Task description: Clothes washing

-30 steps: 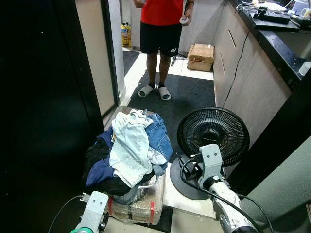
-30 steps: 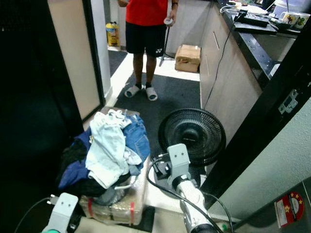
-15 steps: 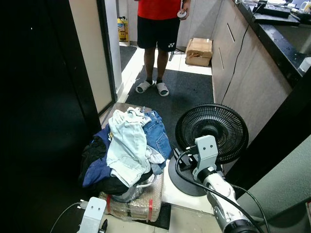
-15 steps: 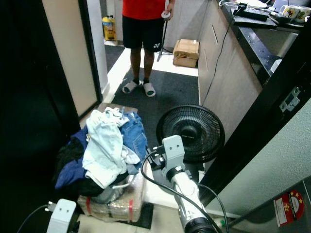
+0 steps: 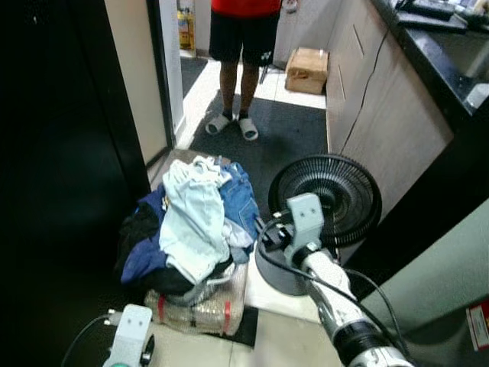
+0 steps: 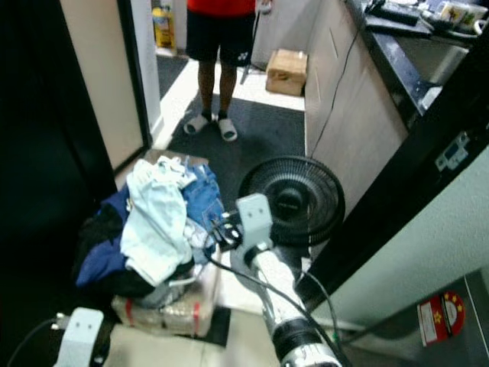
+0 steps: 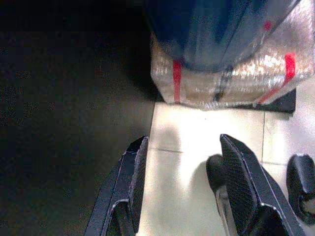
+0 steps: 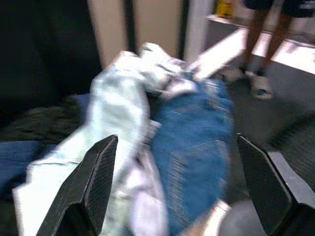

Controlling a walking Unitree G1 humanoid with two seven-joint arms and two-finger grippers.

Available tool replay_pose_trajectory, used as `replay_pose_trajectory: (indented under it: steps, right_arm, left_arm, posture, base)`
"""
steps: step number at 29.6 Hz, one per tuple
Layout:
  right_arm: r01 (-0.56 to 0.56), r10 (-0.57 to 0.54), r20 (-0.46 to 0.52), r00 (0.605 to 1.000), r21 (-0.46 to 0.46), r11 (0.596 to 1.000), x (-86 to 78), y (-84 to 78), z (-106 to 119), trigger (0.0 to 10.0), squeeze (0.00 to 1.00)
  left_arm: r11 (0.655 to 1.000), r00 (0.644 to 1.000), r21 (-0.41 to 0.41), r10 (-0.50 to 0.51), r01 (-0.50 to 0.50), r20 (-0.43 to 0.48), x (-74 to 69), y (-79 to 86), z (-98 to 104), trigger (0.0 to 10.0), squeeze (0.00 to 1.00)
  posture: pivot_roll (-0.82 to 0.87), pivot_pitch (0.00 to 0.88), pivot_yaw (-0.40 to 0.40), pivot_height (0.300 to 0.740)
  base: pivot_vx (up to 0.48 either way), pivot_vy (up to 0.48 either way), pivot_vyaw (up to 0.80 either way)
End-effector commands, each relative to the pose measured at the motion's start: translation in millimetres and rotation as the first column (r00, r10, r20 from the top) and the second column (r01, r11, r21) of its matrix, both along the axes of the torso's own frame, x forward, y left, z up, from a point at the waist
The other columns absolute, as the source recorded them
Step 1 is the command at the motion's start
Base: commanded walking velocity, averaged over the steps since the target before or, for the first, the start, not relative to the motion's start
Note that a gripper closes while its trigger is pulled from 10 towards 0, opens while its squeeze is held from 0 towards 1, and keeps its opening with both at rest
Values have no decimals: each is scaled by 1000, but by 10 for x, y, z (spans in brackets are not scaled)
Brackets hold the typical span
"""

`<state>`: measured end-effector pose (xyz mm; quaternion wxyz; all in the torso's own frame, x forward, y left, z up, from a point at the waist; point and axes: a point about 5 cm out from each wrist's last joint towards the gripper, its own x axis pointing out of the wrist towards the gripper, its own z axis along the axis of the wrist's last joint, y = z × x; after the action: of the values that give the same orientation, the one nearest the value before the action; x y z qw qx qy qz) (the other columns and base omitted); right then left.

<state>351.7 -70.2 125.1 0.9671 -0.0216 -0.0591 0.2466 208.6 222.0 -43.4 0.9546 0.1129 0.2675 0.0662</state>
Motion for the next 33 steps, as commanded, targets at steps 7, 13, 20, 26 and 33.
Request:
replay_pose_trajectory:
  steps: [7,13,20,26,33]
  right_arm:
    - [-74,75,-36,997,10,997,60,279,78,10000,0]
    - [-102,102,-43,994,18,995,82,225,98,10000,0]
    - [-91,89,-80,993,-19,996,43,58,-63,10000,0]
    - [-18,12,-89,996,-66,998,132,-79,-41,10000,0]
    - [105,-110,-80,991,-58,993,338,-362,198,10000,0]
  left_arm:
    - [996,996,6,89,-89,-25,-431,100,-120,10000,0]
    - [993,993,2,115,-115,-18,-590,95,-108,10000,0]
    - [996,996,13,86,-86,-26,-664,108,-48,10000,0]
    - [997,996,25,79,-79,-27,-686,137,-7,10000,0]
    - [996,996,50,79,-77,-40,-776,236,64,10000,0]
  posture:
    - [212,230,-109,740]
    - [169,309,-132,740]
    - [143,382,-112,740]
    - [152,400,-101,740]
    - [178,415,-81,740]
  base:
    - [0,0,0]
    - [0,0,0]
    - [0,0,0]
    - [0,0,0]
    - [0,0,0]
